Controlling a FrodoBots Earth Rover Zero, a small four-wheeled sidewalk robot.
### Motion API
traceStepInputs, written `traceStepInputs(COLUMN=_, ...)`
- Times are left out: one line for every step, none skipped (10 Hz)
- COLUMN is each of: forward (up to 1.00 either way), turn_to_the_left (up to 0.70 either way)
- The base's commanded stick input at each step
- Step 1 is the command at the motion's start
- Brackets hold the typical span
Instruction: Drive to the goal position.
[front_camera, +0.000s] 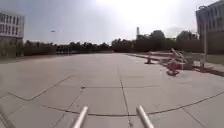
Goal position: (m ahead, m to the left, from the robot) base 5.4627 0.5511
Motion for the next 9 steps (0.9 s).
traceStepInputs(forward=1.00, turn_to_the_left=0.02)
traceStepInputs(forward=1.00, turn_to_the_left=0.02)
traceStepInputs(forward=1.00, turn_to_the_left=0.02)
traceStepInputs(forward=1.00, turn_to_the_left=0.02)
traceStepInputs(forward=1.00, turn_to_the_left=0.02)
traceStepInputs(forward=1.00, turn_to_the_left=0.02)
traceStepInputs(forward=1.00, turn_to_the_left=0.02)
traceStepInputs(forward=1.00, turn_to_the_left=0.02)
traceStepInputs(forward=1.00, turn_to_the_left=0.02)
